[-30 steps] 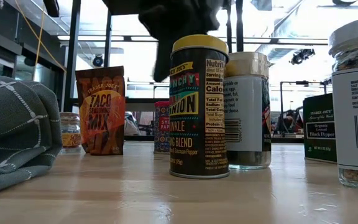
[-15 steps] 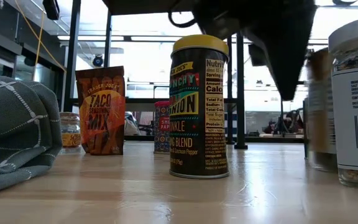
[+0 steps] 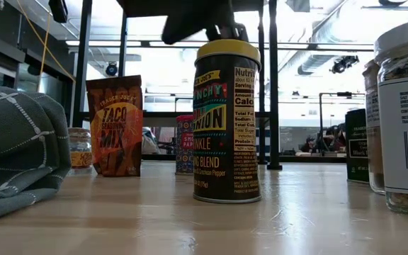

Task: Shelf spices
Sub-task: Adjust the seasoning bottles and cans, then adjust the shelf

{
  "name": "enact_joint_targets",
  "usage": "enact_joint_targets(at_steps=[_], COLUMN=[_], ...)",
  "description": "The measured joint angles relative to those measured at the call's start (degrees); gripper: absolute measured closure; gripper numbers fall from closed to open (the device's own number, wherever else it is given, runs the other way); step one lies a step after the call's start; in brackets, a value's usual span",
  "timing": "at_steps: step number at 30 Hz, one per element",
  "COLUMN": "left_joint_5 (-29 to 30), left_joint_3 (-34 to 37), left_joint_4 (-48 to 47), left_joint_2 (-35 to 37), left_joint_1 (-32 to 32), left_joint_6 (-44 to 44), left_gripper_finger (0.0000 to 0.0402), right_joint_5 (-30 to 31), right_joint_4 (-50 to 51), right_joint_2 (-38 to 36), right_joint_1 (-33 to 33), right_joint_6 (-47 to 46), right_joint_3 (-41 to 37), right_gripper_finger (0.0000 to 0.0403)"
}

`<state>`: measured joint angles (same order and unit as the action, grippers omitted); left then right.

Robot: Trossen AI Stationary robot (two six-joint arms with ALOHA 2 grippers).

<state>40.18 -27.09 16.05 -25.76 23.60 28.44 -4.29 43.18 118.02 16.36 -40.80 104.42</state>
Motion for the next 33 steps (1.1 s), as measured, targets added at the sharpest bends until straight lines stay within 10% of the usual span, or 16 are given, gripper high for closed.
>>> enact_joint_targets(at_steps=[23, 33], left_joint_5=[-3.41, 10.80], left_joint_3=[0.00, -1.43], left_joint_4=[-4.63, -34.30], left_joint_2=[-0.06, -0.08], left_joint_1=[0.04, 0.17], left_joint_6=[4.05, 36.78], left_gripper_finger=[0.0402, 0.0401], right_joint_5=[-6.60, 3.08], right_joint_4=[29.14, 33.50], right_joint_2=[-2.08, -6.98], right_joint_1=[7.21, 8.04], right_joint_6=[10.25, -0.13], right_joint_3=[-3.82, -3.80], right_gripper_finger=[0.0403, 0.0403])
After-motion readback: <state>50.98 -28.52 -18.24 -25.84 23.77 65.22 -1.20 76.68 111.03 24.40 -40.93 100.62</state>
